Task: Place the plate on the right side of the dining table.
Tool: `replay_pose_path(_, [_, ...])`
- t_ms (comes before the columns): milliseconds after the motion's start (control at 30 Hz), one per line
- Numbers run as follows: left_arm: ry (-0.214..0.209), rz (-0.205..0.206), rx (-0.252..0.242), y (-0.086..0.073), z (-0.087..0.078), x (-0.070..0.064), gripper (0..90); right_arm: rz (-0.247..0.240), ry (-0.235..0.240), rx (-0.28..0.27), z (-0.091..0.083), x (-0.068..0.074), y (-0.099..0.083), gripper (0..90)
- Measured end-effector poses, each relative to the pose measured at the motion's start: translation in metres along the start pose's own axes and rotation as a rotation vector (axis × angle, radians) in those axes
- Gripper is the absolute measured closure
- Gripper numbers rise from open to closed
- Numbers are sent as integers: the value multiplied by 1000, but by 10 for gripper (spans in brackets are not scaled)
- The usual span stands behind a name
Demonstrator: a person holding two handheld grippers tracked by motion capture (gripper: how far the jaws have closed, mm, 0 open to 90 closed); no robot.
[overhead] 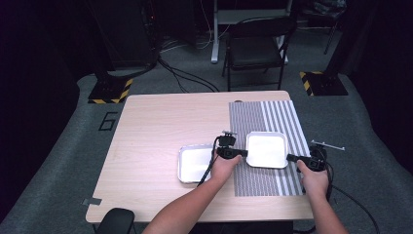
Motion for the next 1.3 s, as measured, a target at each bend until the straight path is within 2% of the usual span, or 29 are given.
replay_pose_path(33, [3,8,8,0,0,1,845,-1,2,3,1,-1,0,882])
replay_pose_path(133, [9,-6,7,1,2,0,845,6,-1,3,3,-2,1,882])
replay_pose_path(233, [17,18,22,2,3,1,844,-1,-13,6,7,-4,2,883])
replay_pose_path(267, [-46,-9,-5,3,4,-1,900,-1,-17,1,7,-4,3,878])
replay_pose_path(300, [-66,-6,6,4,6,-3,900,13,20,12,8,-4,3,880])
replay_pose_path(333, [-63,-6,14,4,8,-9,900,29,51,18,11,-2,3,881])
replay_pose_path(367, [-53,23,10,5,10,-14,900,18,39,22,13,1,2,886])
replay_pose_path(433, [-26,80,2,6,10,-23,900,-80,-39,-23,17,11,0,888])
replay_pose_path(467, [-17,102,3,6,10,-24,899,-98,-58,-33,18,15,-1,888])
replay_pose_path(500, [-10,102,13,6,9,-22,896,-110,-76,-40,19,18,-2,889])
replay_pose_path(533, [-6,84,14,6,9,-20,892,-110,-91,-42,20,18,-3,889])
replay_pose_path(633, [-16,29,2,5,5,-10,881,-73,-97,-32,22,11,-2,889])
replay_pose_path(700, [-7,35,0,4,3,-8,867,-41,-87,-26,21,7,-3,889])
replay_pose_path(767, [-4,30,5,2,1,-7,850,-48,-93,-35,20,3,-4,889])
replay_pose_path(867, [4,28,5,2,0,-4,843,-21,-79,-45,19,0,-4,889])
replay_pose_path(1067, [14,38,5,1,1,-4,837,-39,-98,-69,16,-2,-6,889])
replay_pose_path(1133, [19,35,16,0,1,-4,831,-25,-110,-73,15,-1,-6,889])
replay_pose_path(1200, [22,32,17,-1,1,-3,822,-40,-116,-79,14,-3,-6,889])
replay_pose_path(1300, [23,34,22,-1,1,-2,808,-30,-122,-92,12,-5,-6,888])
Point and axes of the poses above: each handheld gripper's, and its own axes: z roughly forward along the jaws, y roughly out of its top, x roughly to its left, the point moved 3 cm from there along z, roughly forward along the jaws, and after that the axes turned 7 degrees about z, right-handed, at the moved point
